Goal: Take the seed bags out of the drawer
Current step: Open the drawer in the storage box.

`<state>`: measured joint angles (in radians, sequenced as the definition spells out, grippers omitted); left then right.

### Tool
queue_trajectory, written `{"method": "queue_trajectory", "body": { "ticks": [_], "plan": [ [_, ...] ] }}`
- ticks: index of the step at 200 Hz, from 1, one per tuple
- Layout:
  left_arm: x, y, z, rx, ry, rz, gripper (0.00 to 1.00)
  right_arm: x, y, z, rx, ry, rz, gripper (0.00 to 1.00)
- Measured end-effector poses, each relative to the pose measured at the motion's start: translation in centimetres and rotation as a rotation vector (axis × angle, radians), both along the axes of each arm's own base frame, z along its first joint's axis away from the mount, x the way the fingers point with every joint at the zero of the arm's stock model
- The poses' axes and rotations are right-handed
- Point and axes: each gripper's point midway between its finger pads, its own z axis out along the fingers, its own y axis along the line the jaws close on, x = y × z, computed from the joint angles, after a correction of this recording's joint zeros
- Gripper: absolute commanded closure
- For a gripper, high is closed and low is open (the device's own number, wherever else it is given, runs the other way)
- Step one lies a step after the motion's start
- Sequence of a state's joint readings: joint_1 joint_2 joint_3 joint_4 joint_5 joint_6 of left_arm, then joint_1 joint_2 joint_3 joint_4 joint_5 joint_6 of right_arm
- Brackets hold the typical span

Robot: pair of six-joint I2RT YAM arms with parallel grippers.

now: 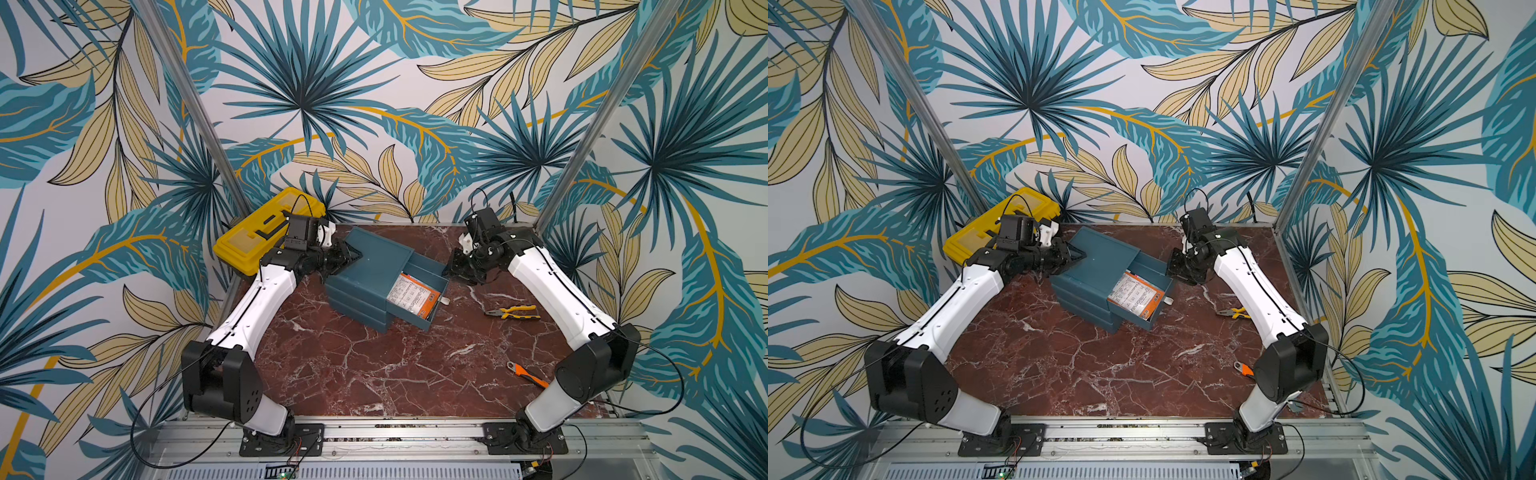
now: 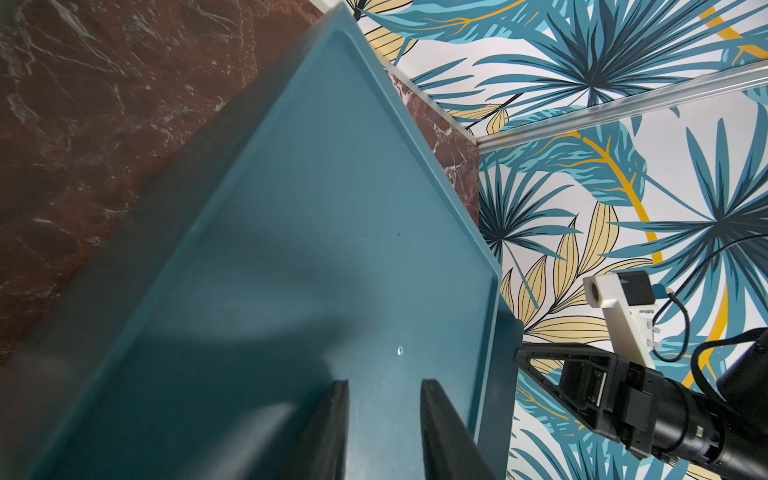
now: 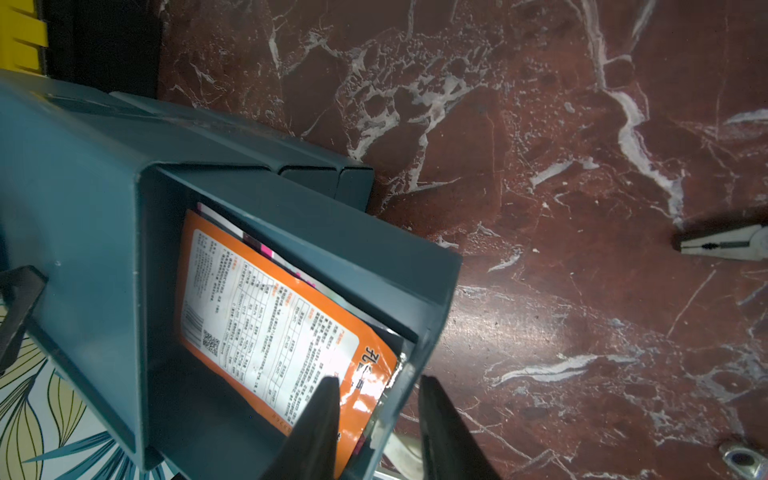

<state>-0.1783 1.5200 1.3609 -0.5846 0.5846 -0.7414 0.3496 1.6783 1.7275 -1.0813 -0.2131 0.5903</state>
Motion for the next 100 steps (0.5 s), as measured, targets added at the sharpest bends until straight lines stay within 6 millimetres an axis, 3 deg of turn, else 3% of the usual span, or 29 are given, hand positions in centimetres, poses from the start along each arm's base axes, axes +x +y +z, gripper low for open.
{"method": "queue_trajectory", "body": {
  "ticks": [30, 100],
  "plan": [
    [0.1, 0.0, 0.0, -0.001, -0.006, 0.0, 0.66, 0.5, 0.2, 0.5, -0.024, 0.014, 0.033, 0.69],
    [0.2, 0.0, 0.1, -0.004, -0.009, 0.002, 0.66, -0.2, -0.1, -1.0, -0.092, 0.113, 0.109, 0.82]
  ]
}}
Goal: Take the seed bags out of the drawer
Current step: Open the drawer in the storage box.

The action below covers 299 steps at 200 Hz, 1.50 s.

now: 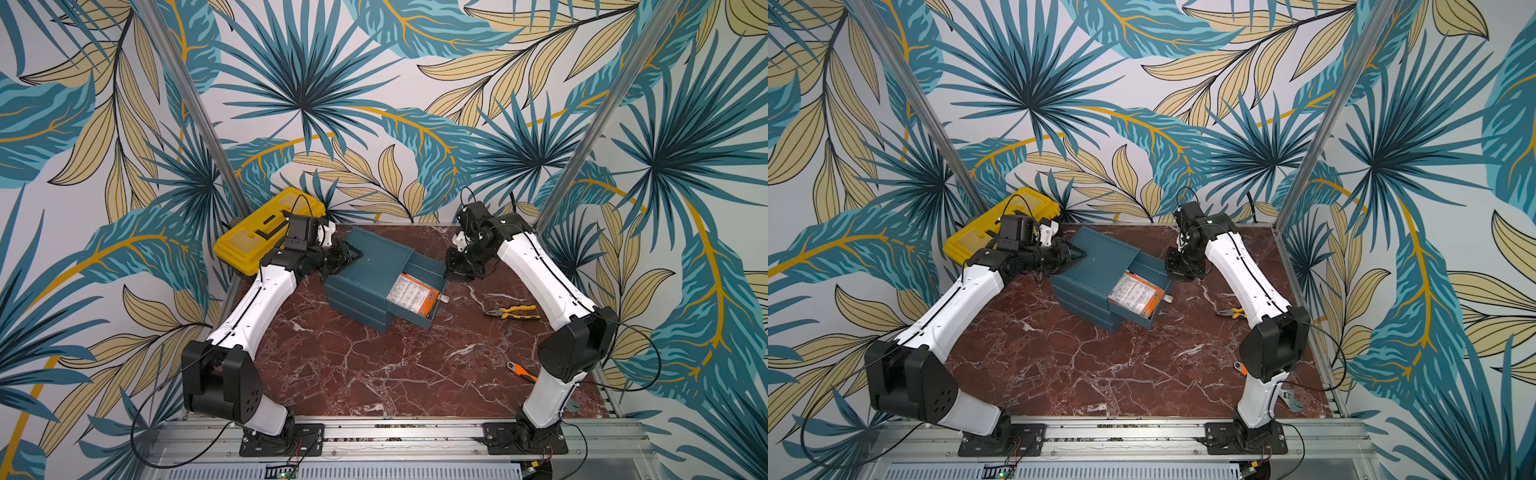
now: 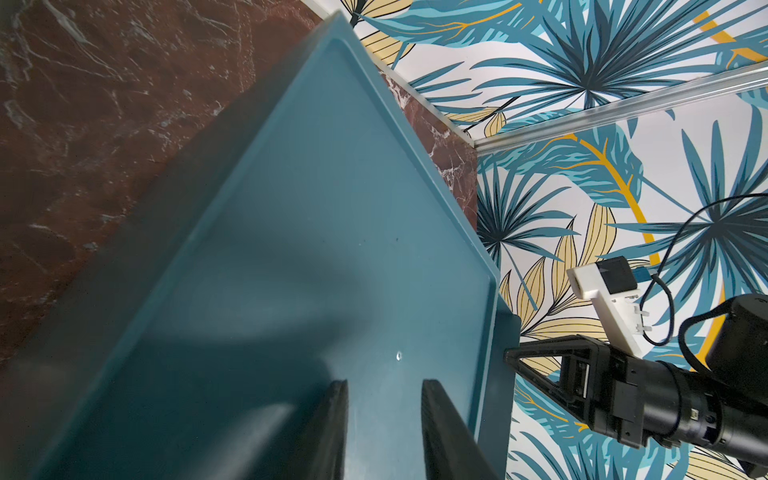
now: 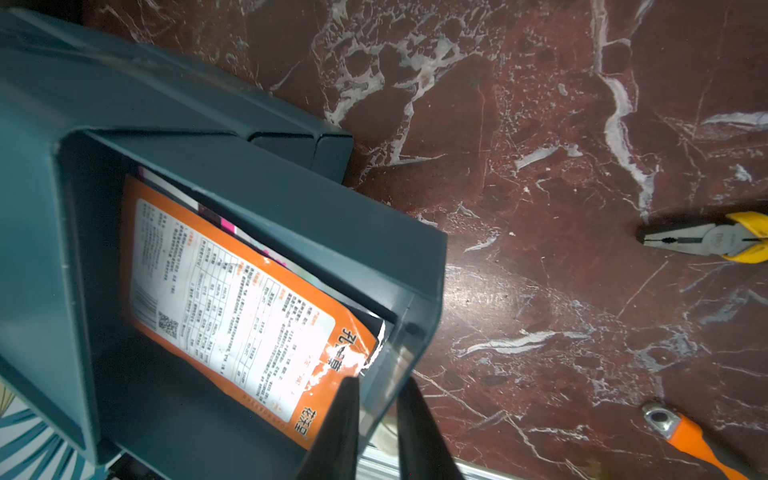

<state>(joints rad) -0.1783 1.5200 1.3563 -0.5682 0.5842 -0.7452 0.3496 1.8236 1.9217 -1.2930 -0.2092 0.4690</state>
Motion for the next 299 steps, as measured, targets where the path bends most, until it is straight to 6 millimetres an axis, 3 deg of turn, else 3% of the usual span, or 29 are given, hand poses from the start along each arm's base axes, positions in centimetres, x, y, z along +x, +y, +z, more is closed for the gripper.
{"method": "queue_trajectory", "body": {
  "ticks": [32, 94, 299],
  "plan": [
    [0.1, 0.0, 0.0, -0.001, -0.003, 0.0, 0.66, 0.2, 0.0, 0.7, -0.011, 0.007, 0.017, 0.83],
    [0.2, 0.0, 0.0, -0.002, -0.011, 0.0, 0.66, 0.0, -0.6, 0.5, -0.032, 0.068, 0.021, 1.0],
    [0.2, 0.0, 0.0, -0.002, -0.014, 0.0, 0.66, -0.5, -2.4, 0.7, -0.016, 0.112, -0.012, 1.0]
  ]
}}
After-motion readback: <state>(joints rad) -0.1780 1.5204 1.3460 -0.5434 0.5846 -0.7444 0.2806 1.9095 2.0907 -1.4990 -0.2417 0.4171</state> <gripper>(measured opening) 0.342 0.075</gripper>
